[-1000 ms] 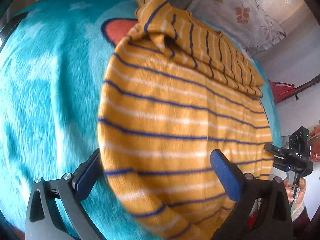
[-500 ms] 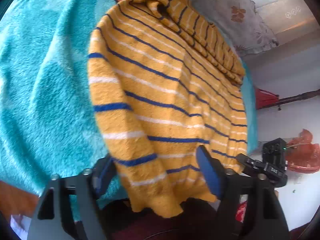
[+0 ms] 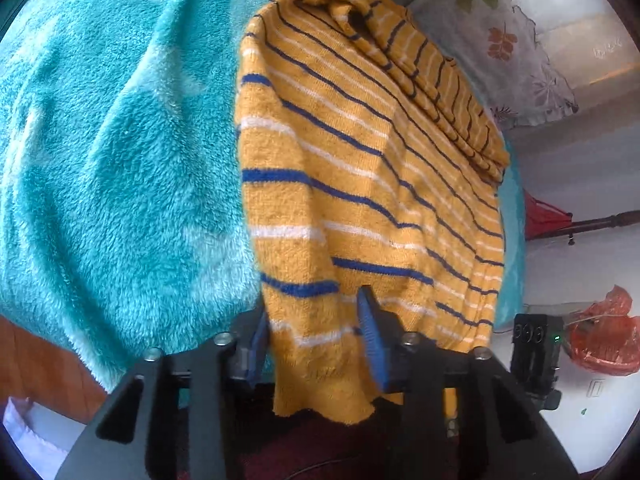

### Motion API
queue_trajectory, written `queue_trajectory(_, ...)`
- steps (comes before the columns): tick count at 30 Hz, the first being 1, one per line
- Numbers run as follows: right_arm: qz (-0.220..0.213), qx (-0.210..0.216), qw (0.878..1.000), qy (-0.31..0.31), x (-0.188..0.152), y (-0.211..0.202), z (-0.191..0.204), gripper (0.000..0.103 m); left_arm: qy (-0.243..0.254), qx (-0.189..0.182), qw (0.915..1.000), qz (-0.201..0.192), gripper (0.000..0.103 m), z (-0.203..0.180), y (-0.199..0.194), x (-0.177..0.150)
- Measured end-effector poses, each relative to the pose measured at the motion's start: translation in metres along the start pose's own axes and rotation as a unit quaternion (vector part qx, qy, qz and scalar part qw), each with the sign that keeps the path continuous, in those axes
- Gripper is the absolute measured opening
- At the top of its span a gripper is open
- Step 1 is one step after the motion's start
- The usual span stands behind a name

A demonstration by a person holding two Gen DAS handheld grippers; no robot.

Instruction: Fold small clothes

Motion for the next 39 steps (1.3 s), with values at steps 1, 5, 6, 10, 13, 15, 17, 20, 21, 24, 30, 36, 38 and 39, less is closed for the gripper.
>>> queue_trajectory(1,0.004,0.005,1.000,-0.004,-0.001,-0.004,0.001,0.011,-0.003,0.008,1.0000,0.002,0.011,0.000,0.000,-0.001)
queue_trajectory(5,0.016,0.033,0.999,-0.035,-0.008,-0.025,0.017,0.010,-0.059,-0.019,0.9980,-0.011,0.010,0.019,-0.022,-0.002)
queue_trajectory(6,0.016,0.048,0.998,-0.038,-0.008,-0.032,0.020,0.009,-0.071,-0.025,0.9970,-0.018,0.010,0.022,-0.029,-0.003)
queue_trajectory(10,-0.001,0.107,0.993,-0.042,0.002,-0.060,0.028,0.009,-0.100,-0.028,0.9934,-0.047,0.009,0.025,-0.052,0.001)
queue_trajectory(13,-0.021,0.131,0.990,-0.043,0.018,-0.074,0.030,0.009,-0.116,-0.038,0.9902,-0.068,0.009,0.019,-0.059,0.013)
queue_trajectory(15,-0.034,0.139,0.988,-0.055,0.030,-0.085,0.032,0.009,-0.122,-0.039,0.9881,-0.085,0.009,0.012,-0.063,0.023)
queue_trajectory(17,-0.048,0.145,0.986,-0.070,0.049,-0.095,0.038,0.009,-0.125,-0.046,0.9855,-0.105,0.009,0.005,-0.070,0.035)
queue_trajectory(20,-0.065,0.145,0.982,-0.101,0.079,-0.108,0.052,0.009,-0.108,-0.031,0.9829,-0.146,0.009,-0.011,-0.084,0.059)
queue_trajectory(21,-0.071,0.145,0.981,-0.106,0.088,-0.108,0.064,0.009,-0.102,-0.027,0.9821,-0.156,0.009,-0.018,-0.088,0.068)
queue_trajectory(24,-0.088,0.144,0.978,-0.126,0.118,-0.126,0.074,0.009,-0.080,-0.008,0.9803,-0.180,0.009,-0.036,-0.095,0.100)
queue_trajectory(30,-0.141,0.124,0.976,-0.112,0.193,-0.143,0.078,0.010,-0.038,0.008,0.9838,-0.175,0.009,-0.067,-0.077,0.180)
queue_trajectory(36,-0.194,0.106,0.975,-0.036,0.261,-0.140,0.047,0.010,0.013,0.032,0.9877,-0.152,0.009,-0.090,-0.032,0.253)
queue_trajectory(38,-0.202,0.104,0.974,-0.008,0.280,-0.136,0.035,0.010,0.023,0.037,0.9890,-0.141,0.009,-0.093,-0.015,0.273)
queue_trajectory(39,-0.204,0.103,0.973,0.003,0.288,-0.137,0.030,0.010,0.025,0.038,0.9898,-0.135,0.009,-0.095,-0.008,0.280)
Point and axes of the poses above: each gripper's, at about its wrist camera, not at the fingertips, and y roughly the way its jaws point, z to its left, x to its top, the point moved 3 cm from there along y, roughly the way its jaws point, and after that the axes turned 8 degrees about x, right-handed, at the moved point
